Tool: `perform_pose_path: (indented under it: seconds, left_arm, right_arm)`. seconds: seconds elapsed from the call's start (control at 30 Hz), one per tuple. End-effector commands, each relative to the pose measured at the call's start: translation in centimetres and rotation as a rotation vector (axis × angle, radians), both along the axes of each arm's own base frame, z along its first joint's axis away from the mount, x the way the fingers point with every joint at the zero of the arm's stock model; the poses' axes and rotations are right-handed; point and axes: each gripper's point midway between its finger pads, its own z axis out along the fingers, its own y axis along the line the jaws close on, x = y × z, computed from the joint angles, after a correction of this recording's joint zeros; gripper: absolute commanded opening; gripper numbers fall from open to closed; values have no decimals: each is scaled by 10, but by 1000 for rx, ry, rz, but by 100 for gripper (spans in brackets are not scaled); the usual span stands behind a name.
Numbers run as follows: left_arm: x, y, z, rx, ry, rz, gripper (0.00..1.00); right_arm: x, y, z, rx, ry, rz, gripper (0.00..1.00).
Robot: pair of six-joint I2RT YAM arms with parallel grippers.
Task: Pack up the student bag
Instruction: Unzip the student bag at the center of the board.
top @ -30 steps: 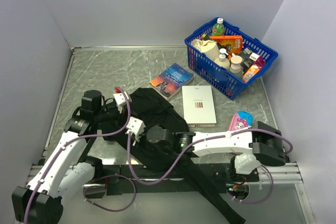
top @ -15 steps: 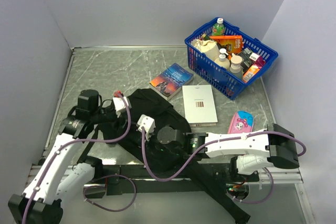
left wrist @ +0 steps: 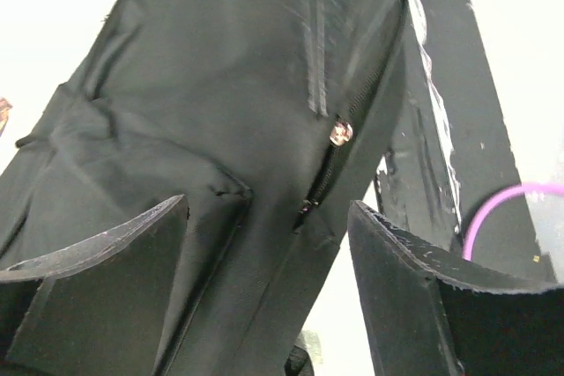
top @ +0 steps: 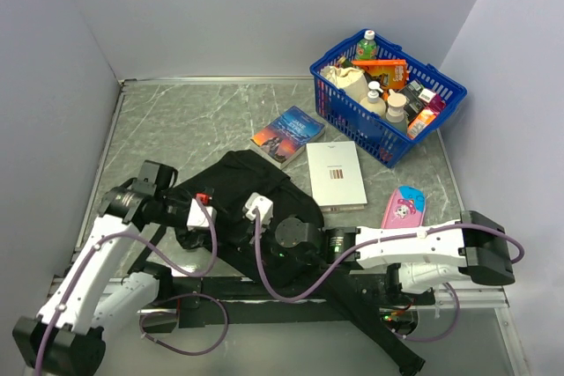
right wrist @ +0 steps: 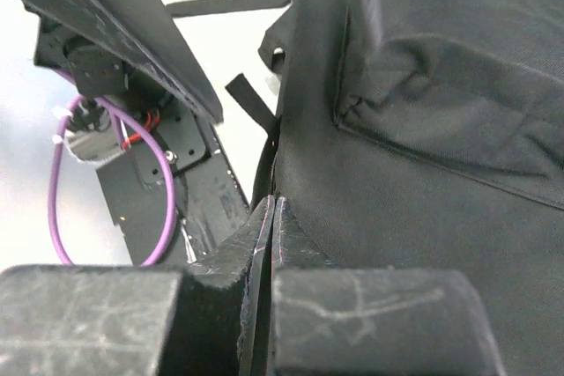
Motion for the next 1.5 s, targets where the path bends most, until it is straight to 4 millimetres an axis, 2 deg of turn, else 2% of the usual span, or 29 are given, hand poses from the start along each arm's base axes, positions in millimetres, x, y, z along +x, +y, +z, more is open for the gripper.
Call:
perform_pose_path:
  seconds: [0.0,0.1,0.17,0.2,0.23,0.3,0.37,0.4,0.43,0.57,0.63,0.77,1.1,1.13,1.2,1.27,1.33,1.37,1.47]
  left_arm:
    - [-19,-9,-5,-32,-61,-182,77]
    - [-21,-13,-11,-14,-99,-223,74]
    - [-26,-14,-20,8,-116,-243,70]
    - [-23,-20,-19,-2,-163,-257,67]
    - [-24,-19,-27,15,-178,-254,61]
    - [-26,-22,-32,17,-220,-275,57]
    - [-22,-22,-42,34,-279,-279,45]
    - [-17,-26,-41,30,-326,-282,34]
    - [-13,-24,-48,49,-324,-256,31]
    - [-2,-29,-48,41,-343,-206,23]
    - [1,-30,-48,41,-349,-202,15]
    - [3,-27,-50,63,-359,-192,8]
    - [0,-14,-54,131,-412,-232,3]
    - [1,-14,-53,136,-423,-233,2]
    - [0,-11,-51,144,-429,-235,1]
    - [-2,-10,-49,147,-432,-239,1]
    - [-6,-7,-48,157,-416,-238,1]
    - [-7,-6,-48,161,-410,-237,1]
    - [-11,-1,-47,178,-395,-233,1]
  right_arm:
    - [0,2,27,110,9,-30,0]
    - [2,3,30,123,6,-40,0]
    - [3,4,33,133,2,-44,0]
    - [3,4,34,138,3,-44,0]
    - [4,4,35,140,3,-49,0]
    - [4,5,37,149,3,-49,0]
    - [4,5,37,153,7,-54,0]
    - [4,5,37,157,8,-55,0]
    - [4,4,37,158,11,-55,0]
    - [1,-1,32,143,32,-56,0]
    - [0,-5,33,146,47,-59,0]
    - [-2,-23,18,116,89,-89,0]
    - [-5,-81,-14,41,185,-193,0]
    - [-4,-91,-24,7,195,-224,0]
    - [-3,-102,-27,1,203,-252,0]
    - [2,-120,-41,-54,207,-313,0]
    - [6,-133,-43,-63,213,-364,0]
    - [11,-148,-51,-114,197,-414,0]
    - [15,-163,-50,-118,205,-482,0]
